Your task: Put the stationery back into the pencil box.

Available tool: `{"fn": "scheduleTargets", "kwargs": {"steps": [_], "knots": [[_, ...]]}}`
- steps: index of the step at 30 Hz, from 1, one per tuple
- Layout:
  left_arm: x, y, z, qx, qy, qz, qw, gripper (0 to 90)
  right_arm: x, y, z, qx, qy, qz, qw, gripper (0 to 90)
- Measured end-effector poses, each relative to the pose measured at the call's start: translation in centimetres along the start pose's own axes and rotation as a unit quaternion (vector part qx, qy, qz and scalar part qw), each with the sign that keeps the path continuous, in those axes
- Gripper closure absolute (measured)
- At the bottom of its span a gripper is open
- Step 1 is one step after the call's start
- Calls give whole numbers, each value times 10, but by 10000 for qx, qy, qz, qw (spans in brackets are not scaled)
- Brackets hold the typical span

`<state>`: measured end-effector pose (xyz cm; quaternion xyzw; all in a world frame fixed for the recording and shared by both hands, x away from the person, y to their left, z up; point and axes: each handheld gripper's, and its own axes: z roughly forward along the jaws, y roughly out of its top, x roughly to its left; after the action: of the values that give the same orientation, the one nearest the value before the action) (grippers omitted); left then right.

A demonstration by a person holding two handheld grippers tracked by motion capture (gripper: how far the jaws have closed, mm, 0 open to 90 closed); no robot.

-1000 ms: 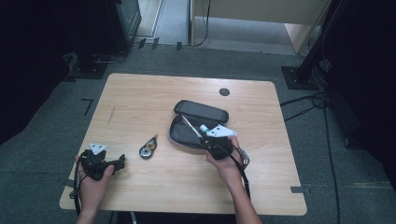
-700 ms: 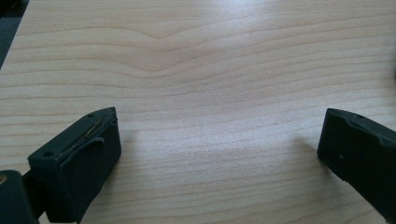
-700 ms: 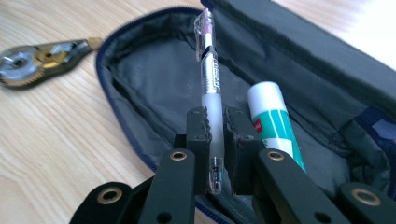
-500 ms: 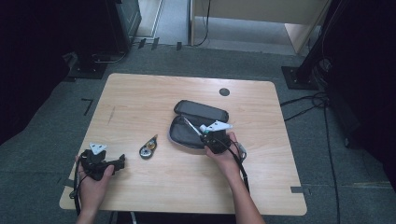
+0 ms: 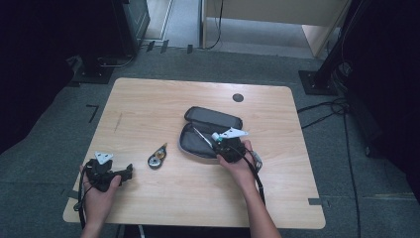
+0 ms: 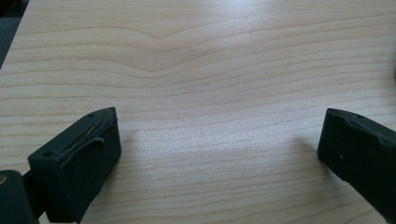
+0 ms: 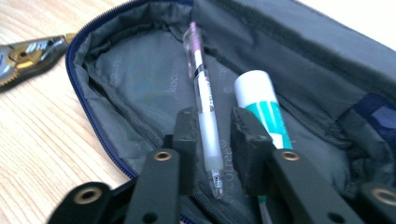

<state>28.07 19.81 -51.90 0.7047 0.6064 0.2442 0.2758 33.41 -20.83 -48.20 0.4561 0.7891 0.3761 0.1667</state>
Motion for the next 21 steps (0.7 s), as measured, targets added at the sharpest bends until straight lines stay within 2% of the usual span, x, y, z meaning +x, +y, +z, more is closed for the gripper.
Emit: {"fn": "scheduleTargets", "kwargs": {"steps": [6,11,16,17,21], "knots": [[0,0,0,0,0,0,10000,0,-3,2,-14,-254,44,190,9995,449],[0,0,0,0,0,-4,10000,0,-5,0,-26,-311,-76,368,9988,235],[0,0,0,0,-2,1,10000,0,-7,-6,-36,-238,-185,375,9988,23],[0,0,0,1,-1,0,10000,0,-7,-7,-37,-193,-207,397,9988,0],[0,0,0,1,1,7,10000,0,-11,-12,-43,-206,-150,457,9986,0]]}}
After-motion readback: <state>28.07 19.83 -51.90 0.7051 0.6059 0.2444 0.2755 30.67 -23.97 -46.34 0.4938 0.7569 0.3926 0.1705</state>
